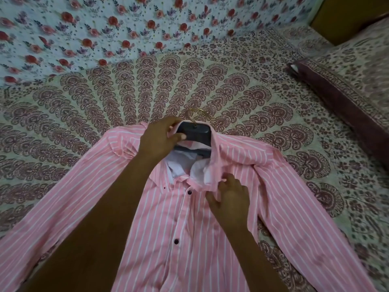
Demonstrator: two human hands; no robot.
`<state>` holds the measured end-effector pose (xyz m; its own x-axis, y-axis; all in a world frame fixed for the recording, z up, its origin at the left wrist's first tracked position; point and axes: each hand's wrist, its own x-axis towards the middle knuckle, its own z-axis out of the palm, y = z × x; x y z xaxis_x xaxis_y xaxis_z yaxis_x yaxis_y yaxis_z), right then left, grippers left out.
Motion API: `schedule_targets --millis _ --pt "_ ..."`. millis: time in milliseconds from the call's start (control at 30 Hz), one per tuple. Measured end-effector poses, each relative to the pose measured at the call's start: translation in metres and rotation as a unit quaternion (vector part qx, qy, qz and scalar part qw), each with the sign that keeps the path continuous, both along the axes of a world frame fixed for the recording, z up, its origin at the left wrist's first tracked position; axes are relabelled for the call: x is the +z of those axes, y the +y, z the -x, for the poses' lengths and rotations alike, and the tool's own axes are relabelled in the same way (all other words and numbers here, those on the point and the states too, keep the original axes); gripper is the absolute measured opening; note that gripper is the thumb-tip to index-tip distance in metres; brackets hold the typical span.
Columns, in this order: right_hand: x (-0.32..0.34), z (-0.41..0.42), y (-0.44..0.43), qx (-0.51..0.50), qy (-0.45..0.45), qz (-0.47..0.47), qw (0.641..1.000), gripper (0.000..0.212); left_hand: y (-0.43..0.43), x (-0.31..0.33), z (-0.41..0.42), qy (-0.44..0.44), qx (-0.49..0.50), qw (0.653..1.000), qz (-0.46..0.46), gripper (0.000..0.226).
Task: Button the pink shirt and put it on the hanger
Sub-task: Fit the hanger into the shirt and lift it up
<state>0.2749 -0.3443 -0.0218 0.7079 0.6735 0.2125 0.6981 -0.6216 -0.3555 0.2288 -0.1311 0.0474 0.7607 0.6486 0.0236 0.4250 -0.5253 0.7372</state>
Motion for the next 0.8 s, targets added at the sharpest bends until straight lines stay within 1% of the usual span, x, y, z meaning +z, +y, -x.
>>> schedule_targets --millis 33,67,133,200,300,400,467,533,600,633,700,767,800 --pt "0.001 -0.002 -0.002 -0.013 0.005 -0.029 0.999 0.027 0.002 -0.001 0.000 0.015 -0.009 1.000 -0.006 0.040" --pt "0.008 -0.006 -0.001 -0.028 0.017 -0.074 0.997 0.029 0.004 -0.003 0.000 0.032 -0.025 0.999 -0.016 0.041" --pt "0.022 -0.013 0.004 -0.051 0.027 -0.156 0.986 0.024 0.004 -0.007 0.001 0.079 -0.065 0.994 -0.032 0.048" --pt "0.034 -0.021 0.010 -0.077 0.042 -0.214 0.973 0.021 0.000 -0.008 0.004 0.110 -0.077 0.990 -0.043 0.055" --pt "0.053 -0.029 0.013 -0.122 0.053 -0.283 0.950 0.021 -0.006 0.005 0.006 0.095 -0.079 0.992 -0.037 0.060" --pt "0.077 -0.038 0.010 -0.145 0.053 -0.309 0.938 0.024 -0.007 0.047 0.008 0.052 -0.093 0.993 -0.043 0.054" --pt "0.094 -0.042 0.007 -0.138 0.080 -0.321 0.934 0.032 -0.004 0.080 0.013 0.028 -0.115 0.992 -0.039 0.051" --pt "0.119 -0.043 0.007 -0.110 0.123 -0.330 0.929 0.044 -0.001 0.116 0.023 0.013 -0.130 0.991 -0.036 0.048" --pt "0.151 -0.040 0.006 -0.041 0.146 -0.321 0.935 0.054 -0.004 0.153 0.036 -0.002 -0.130 0.991 -0.018 0.043" --pt "0.168 -0.037 0.005 0.003 0.139 -0.308 0.941 0.056 -0.008 0.172 0.042 -0.013 -0.127 0.992 -0.004 0.040" --pt "0.209 -0.030 0.000 0.085 0.094 -0.267 0.955 0.058 -0.021 0.215 0.059 -0.035 -0.117 0.992 0.015 0.037" --pt "0.245 -0.026 -0.005 0.134 0.044 -0.231 0.963 0.058 -0.030 0.253 0.073 -0.054 -0.113 0.992 0.017 0.037" --pt "0.263 -0.026 -0.006 0.144 0.019 -0.217 0.965 0.057 -0.035 0.269 0.080 -0.063 -0.111 0.992 0.015 0.040"
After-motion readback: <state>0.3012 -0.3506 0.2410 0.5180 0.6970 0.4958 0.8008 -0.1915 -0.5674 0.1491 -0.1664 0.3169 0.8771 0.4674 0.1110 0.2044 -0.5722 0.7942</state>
